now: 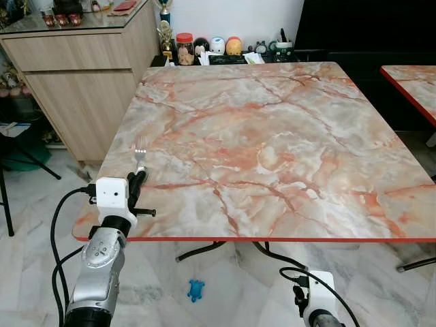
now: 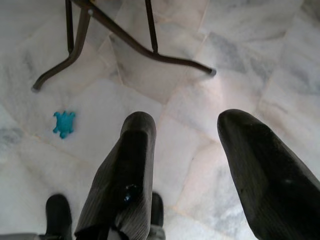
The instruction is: Setting the table
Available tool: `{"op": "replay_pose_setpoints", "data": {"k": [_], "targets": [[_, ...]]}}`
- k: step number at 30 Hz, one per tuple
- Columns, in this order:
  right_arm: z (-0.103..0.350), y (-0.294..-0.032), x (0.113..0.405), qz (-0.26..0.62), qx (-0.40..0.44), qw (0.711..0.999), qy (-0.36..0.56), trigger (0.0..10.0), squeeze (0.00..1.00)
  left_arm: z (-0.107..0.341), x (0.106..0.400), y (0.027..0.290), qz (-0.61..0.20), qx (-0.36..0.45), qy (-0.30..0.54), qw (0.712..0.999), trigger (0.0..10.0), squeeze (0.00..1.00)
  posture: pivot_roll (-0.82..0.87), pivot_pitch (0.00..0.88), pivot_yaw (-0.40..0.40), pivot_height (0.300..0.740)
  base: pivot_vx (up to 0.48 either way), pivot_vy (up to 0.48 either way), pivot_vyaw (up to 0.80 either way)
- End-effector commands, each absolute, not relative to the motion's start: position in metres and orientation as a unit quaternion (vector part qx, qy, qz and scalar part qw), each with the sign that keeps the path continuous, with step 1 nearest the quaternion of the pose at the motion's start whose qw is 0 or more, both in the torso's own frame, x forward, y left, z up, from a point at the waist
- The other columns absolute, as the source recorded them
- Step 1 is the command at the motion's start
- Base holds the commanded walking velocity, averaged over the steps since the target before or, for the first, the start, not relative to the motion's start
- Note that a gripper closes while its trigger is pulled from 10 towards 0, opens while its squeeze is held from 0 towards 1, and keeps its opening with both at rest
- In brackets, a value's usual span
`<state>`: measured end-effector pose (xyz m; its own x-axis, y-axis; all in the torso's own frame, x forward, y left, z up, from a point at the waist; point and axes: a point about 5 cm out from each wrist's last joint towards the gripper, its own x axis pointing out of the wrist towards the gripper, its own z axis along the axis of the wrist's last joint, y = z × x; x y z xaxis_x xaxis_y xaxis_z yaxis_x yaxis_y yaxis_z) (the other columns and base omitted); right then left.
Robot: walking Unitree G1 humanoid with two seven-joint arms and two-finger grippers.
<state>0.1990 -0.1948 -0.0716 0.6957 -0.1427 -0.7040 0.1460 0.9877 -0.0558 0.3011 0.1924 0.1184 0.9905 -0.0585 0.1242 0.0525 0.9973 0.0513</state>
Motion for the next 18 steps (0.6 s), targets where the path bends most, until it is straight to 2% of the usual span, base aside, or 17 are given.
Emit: {"op": "replay_pose_setpoints", "data": {"k": [1,7,12,18], "targets": [[-0.0733,-0.1936,0.1972,-0.080,0.013,0.917,0.390,10.0,0.00,0.1186,0.3041,0.1900,-0.034,0.031,-0.056,0.997,10.0,0.00,0.11,0.000,0.005,0.740,0.000,0.000,0.00],[-0.0750,-0.1913,0.1974,-0.038,-0.001,0.909,0.416,10.0,0.00,0.1204,0.3088,0.1886,-0.034,0.030,-0.056,0.997,10.0,0.00,0.12,0.000,-0.002,0.740,0.000,0.000,0.00],[-0.0755,-0.1906,0.1969,-0.049,0.019,0.908,0.416,10.0,0.00,0.1194,0.3086,0.1870,-0.034,0.025,-0.053,0.998,10.0,0.00,0.12,0.000,0.007,0.740,0.000,0.000,0.00],[-0.0765,-0.1908,0.1958,-0.052,0.023,0.904,0.424,10.0,0.00,0.1197,0.3106,0.1855,-0.035,0.026,-0.053,0.998,10.0,0.00,0.11,0.000,0.012,0.740,0.000,-0.356,0.00]]}}
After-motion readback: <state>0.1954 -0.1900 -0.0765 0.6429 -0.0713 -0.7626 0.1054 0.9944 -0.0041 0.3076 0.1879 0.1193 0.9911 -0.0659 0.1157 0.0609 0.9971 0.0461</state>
